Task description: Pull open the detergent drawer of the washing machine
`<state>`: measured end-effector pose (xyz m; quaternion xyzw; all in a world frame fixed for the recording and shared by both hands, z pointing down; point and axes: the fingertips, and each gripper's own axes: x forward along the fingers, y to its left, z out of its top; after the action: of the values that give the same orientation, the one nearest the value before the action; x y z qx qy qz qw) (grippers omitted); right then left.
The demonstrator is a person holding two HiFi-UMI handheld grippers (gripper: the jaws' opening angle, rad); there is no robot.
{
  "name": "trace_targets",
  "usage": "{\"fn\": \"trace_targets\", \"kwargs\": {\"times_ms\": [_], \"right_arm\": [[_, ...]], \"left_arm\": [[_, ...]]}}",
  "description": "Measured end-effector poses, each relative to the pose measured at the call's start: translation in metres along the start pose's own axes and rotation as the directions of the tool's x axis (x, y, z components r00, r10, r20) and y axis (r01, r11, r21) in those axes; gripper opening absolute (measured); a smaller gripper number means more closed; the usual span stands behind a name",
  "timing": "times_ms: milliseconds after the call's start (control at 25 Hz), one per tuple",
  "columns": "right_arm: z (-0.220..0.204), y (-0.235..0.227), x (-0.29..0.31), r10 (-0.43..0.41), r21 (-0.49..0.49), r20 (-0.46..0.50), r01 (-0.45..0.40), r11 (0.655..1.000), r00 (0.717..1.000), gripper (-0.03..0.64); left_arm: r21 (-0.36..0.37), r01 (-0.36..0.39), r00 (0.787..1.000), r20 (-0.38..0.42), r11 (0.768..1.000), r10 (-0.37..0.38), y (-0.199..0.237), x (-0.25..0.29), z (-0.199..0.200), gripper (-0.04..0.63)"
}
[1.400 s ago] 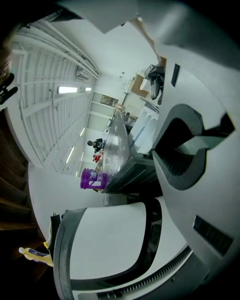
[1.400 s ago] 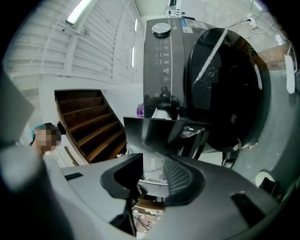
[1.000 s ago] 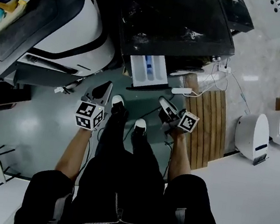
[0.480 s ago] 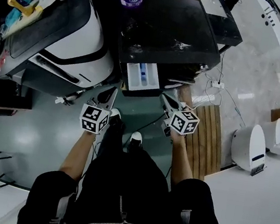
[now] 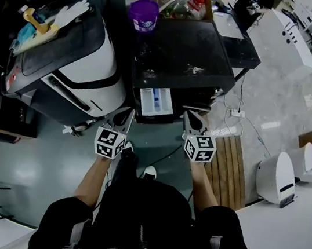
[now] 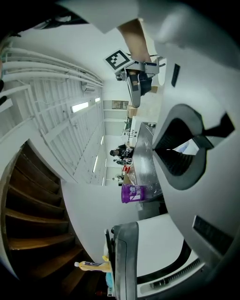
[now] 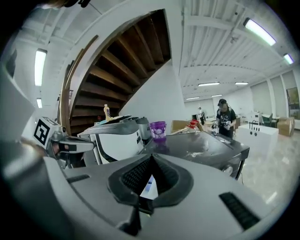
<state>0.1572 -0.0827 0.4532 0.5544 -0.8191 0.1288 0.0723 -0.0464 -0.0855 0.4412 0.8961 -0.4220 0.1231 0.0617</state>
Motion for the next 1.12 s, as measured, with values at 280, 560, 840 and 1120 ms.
{"fn": "trace_targets", "kwargs": {"times_ms": [280,560,840,1120], "right_arm": [[0.021,0.008,-0.010,0.010,-0.058,0.036,-0.008,0.998,0.999,0.003],[0.026,0.011,-0.011,0.014,-0.066,0.046,-0.011,0.998,0.999,0.003],[0.029,0.013,-0.010,0.021,-0.066,0.047,-0.018,0.998,0.999,0.003],[0.027,0.016,-0.009,0.022,-0.057,0.047,-0.019,0.998,0.999,0.003]], "left_arm": [[0.009,-0.017,0.999,0.047,1.000,0.017,-0.004,-0.002,0.019,0.020],[0.000,-0.030,0.998,0.049,1.000,0.030,-0.001,-0.004,0.019,0.020],[-0.009,-0.027,0.998,0.058,1.000,0.028,-0.002,-0.001,0.023,0.020],[-0.009,-0.018,0.998,0.053,1.000,0.019,-0.002,0.001,0.021,0.020]]}}
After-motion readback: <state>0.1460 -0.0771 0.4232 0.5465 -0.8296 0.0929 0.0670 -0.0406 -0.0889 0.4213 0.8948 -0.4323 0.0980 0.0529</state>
